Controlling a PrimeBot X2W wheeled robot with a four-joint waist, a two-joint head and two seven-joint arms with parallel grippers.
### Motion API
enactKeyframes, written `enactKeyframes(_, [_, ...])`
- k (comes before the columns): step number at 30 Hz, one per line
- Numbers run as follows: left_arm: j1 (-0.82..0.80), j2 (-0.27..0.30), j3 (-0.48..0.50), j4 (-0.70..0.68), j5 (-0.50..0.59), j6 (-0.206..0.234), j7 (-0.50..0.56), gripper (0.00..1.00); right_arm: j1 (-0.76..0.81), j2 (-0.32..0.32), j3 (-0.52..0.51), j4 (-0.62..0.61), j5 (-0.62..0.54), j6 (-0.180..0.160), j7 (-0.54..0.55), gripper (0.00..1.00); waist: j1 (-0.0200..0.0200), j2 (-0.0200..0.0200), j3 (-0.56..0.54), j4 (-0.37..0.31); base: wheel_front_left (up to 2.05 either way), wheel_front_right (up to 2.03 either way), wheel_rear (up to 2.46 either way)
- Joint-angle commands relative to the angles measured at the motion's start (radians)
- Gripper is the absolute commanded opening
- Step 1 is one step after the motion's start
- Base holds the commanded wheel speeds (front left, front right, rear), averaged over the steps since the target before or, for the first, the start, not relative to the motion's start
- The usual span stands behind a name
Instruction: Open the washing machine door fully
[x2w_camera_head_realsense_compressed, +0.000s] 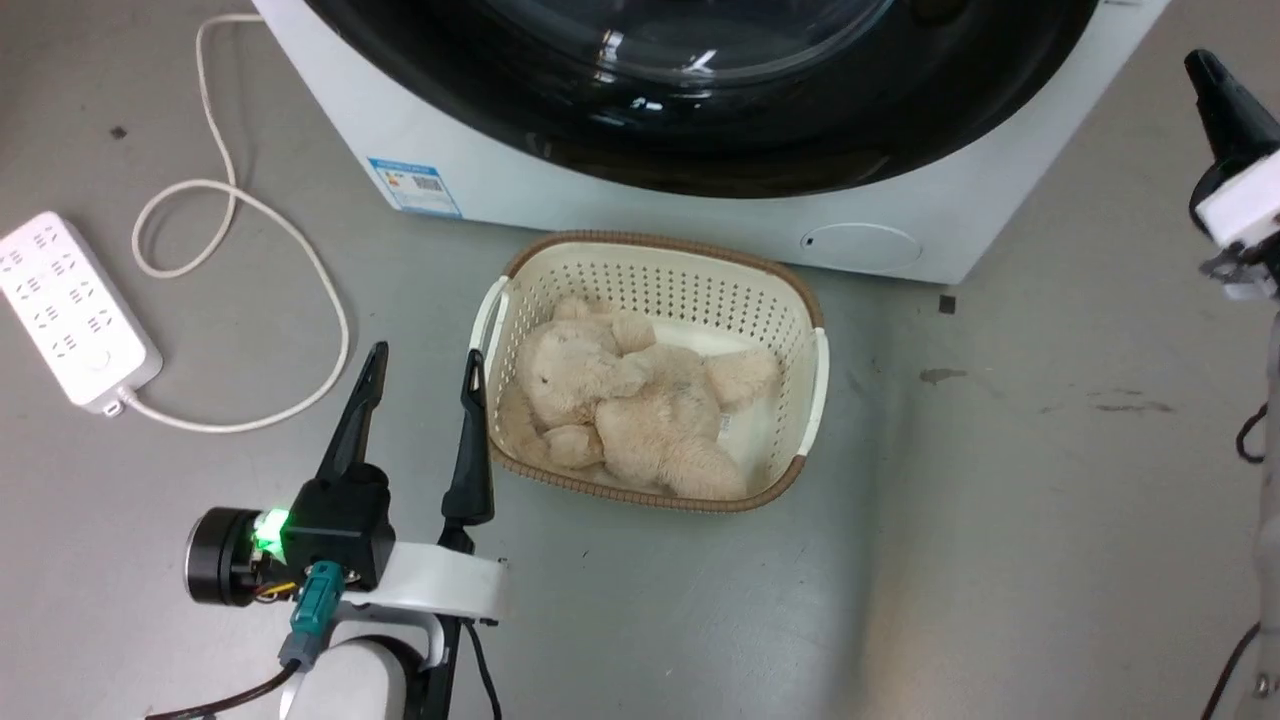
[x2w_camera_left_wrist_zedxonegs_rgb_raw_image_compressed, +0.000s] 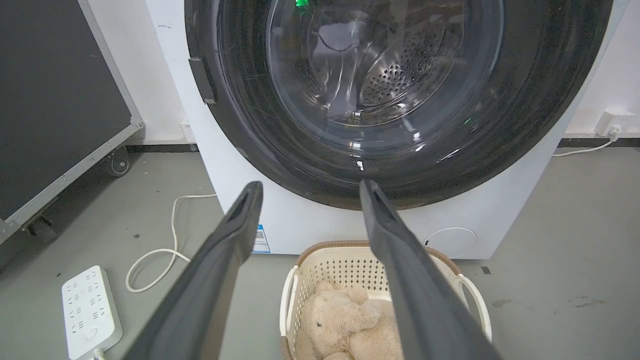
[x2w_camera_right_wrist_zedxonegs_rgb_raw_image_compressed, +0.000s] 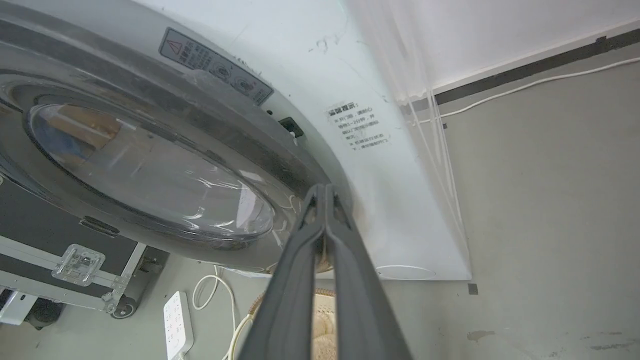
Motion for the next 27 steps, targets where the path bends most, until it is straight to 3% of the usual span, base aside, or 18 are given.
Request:
enactKeyframes(1, [-0.019, 0.002, -0.006, -0.007, -0.005, 0.008, -0.012, 1.00, -0.040, -0.011, -0.010, 0.016, 0.019, 0.000, 0.010, 0.00, -0.0001, -0.0001, 0.007, 0.005, 0.00, 0.00, 0.00])
enactKeyframes(14, [-0.046, 0.002, -0.031, -0.020, -0.007, 0.020, -0.039, 1.00, -0.274, -0.016, -0.116, 0.208, 0.136, 0.000, 0.193, 0.00, -0.0001, -0.0001, 0.064, 0.043, 0.00, 0.00, 0.00])
enactKeyframes(27, [-0.071, 0.001, -0.049, -0.035, -0.029, 0.037, -0.066, 1.00, -0.472, -0.057, -0.200, 0.384, 0.170, -0.001, 0.325, 0.00, -0.0001, -0.0001, 0.116, 0.084, 0.00, 0.00, 0.00])
